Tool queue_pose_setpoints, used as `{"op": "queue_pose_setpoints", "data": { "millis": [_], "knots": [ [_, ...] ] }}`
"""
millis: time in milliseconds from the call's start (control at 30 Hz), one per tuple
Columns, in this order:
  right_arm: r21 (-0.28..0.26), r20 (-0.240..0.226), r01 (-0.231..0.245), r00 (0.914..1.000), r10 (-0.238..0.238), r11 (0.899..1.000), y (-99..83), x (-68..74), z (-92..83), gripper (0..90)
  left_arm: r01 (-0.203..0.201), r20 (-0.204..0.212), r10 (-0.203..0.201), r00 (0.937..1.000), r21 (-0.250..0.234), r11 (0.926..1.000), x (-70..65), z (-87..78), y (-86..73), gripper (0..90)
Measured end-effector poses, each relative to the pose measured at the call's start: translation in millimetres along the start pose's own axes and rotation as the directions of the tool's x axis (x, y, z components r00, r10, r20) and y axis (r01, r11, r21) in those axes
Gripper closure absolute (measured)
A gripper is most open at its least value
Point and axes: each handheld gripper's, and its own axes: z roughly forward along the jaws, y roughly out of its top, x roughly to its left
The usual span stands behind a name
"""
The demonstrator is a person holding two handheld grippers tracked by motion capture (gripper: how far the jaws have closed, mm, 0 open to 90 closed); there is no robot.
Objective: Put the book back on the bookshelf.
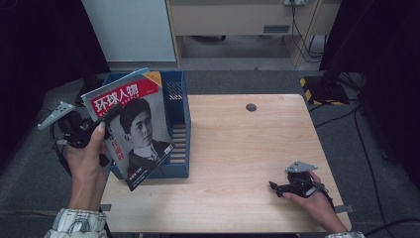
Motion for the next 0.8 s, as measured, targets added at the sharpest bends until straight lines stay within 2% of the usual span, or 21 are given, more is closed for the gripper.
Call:
{"op": "queue_pose_setpoints", "data": {
  "millis": [800],
  "knots": [
    [0.000, 0.000, 0.000, 1.0000, 0.000, 1.000, 0.0, 0.0, 0.0, 7.3, 0.008, -0.048, -0.009, 0.9988, -0.023, 0.9997, 19.0, -29.4, 5.0, 86.5]
  ]
}}
